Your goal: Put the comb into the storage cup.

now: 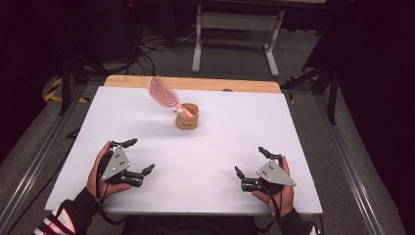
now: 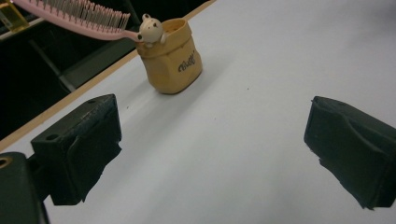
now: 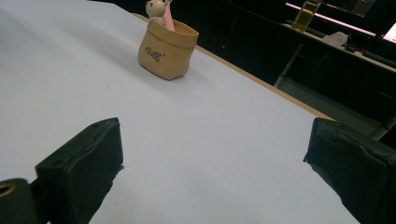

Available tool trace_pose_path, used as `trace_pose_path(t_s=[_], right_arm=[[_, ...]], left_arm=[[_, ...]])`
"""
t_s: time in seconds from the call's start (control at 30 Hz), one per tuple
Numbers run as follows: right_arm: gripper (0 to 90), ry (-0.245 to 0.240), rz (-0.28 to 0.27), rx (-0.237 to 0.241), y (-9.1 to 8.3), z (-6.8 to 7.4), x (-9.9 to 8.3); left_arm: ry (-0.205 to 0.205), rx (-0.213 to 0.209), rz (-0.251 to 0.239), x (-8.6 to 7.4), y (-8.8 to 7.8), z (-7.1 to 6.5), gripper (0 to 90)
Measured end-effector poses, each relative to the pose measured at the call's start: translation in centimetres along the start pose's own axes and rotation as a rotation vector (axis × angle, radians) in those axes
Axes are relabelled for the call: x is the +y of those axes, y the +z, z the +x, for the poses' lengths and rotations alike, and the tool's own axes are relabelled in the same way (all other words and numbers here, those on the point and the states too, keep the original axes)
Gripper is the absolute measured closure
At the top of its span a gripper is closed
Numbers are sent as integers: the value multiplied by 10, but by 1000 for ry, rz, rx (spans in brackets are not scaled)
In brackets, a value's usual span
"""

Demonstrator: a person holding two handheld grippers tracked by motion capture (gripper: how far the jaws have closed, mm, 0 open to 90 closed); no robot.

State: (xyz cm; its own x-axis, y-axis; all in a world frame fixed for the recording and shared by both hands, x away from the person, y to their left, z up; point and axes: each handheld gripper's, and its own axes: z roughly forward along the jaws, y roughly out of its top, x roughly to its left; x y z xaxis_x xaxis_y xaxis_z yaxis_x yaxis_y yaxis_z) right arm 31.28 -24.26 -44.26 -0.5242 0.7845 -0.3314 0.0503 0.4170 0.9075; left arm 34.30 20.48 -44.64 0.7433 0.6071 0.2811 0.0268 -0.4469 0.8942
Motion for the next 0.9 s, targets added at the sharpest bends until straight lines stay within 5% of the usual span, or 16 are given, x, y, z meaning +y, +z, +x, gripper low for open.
trace_pose_path(t_s=[0.5,0.9], right_arm=[[41,-3,50,-1,-1,8,-8],[41,16,24,8,-5,-1,-10]], left_arm=[[-102,36,86,-35,-22,4,47],[-99,56,75,-33,-22,5,43]])
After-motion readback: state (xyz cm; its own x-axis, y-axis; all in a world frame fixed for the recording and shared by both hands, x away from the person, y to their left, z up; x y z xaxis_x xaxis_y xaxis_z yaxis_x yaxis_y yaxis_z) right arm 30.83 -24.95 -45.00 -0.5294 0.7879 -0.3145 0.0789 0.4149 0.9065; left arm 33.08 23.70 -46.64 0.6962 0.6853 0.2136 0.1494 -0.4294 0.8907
